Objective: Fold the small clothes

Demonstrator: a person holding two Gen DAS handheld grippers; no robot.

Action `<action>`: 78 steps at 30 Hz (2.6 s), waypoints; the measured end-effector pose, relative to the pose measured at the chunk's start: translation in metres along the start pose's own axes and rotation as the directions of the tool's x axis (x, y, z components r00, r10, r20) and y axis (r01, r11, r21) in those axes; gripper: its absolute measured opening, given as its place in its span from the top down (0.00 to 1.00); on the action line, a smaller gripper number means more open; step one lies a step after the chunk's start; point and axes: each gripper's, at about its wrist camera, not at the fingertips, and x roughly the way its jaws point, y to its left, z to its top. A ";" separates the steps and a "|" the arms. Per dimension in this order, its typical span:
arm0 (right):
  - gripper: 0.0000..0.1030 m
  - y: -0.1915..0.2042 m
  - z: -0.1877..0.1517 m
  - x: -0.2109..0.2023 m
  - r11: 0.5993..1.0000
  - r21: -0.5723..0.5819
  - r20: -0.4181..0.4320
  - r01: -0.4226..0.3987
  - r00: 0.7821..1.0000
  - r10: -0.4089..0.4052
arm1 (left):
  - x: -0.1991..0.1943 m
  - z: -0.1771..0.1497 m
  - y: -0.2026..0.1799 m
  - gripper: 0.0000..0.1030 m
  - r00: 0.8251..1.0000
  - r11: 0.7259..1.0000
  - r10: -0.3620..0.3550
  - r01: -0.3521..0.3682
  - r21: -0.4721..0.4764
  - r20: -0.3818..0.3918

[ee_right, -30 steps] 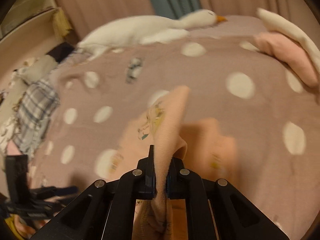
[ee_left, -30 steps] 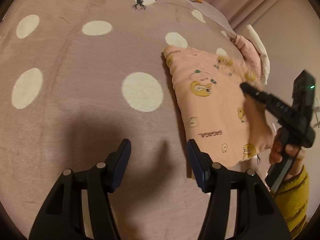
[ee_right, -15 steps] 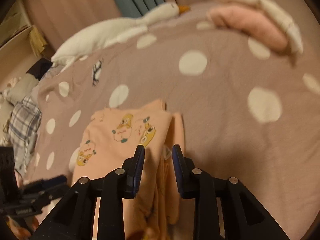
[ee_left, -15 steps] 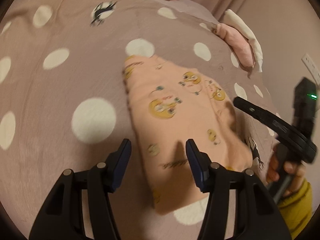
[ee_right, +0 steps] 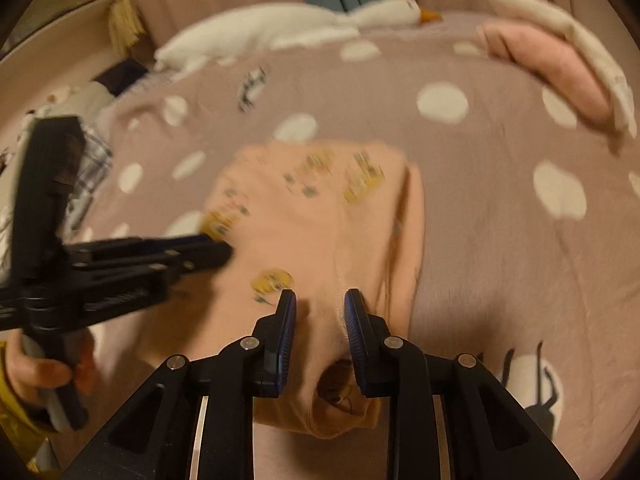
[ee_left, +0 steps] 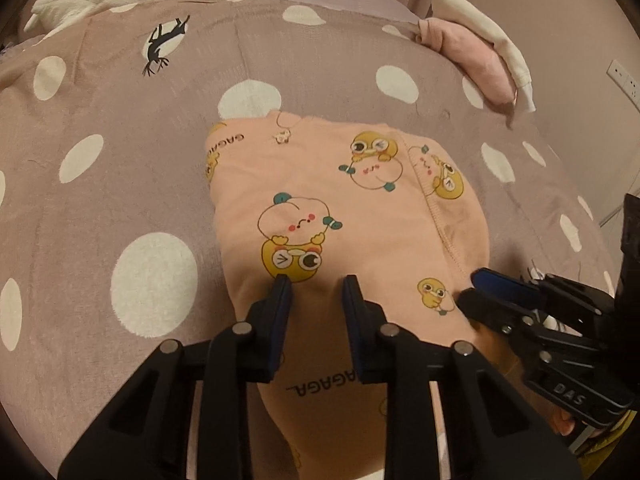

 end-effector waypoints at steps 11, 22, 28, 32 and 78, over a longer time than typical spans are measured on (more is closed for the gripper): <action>0.60 -0.004 -0.001 -0.015 0.998 0.039 0.022 -0.042 0.999 0.041 | -0.019 -0.007 0.012 0.64 0.998 0.995 -0.050 0.052 -0.079 0.031; 0.43 -0.048 -0.006 -0.019 0.965 0.231 0.053 -0.124 0.992 0.115 | -0.018 -0.019 0.043 0.44 0.999 0.980 -0.046 0.047 -0.195 0.009; 0.43 -0.051 0.000 0.001 0.956 0.261 0.017 -0.136 0.991 0.136 | -0.011 -0.016 0.044 0.44 0.997 0.973 -0.076 0.075 -0.216 0.003; 0.42 -0.045 0.004 0.009 0.958 0.246 0.007 -0.144 0.989 0.147 | -0.007 -0.014 0.042 0.44 0.996 0.972 -0.093 0.091 -0.216 0.002; 0.75 0.026 0.017 -0.001 0.997 -0.052 0.102 -0.060 0.993 0.066 | -0.023 -0.015 0.019 0.67 0.992 0.979 -0.105 0.115 -0.167 0.070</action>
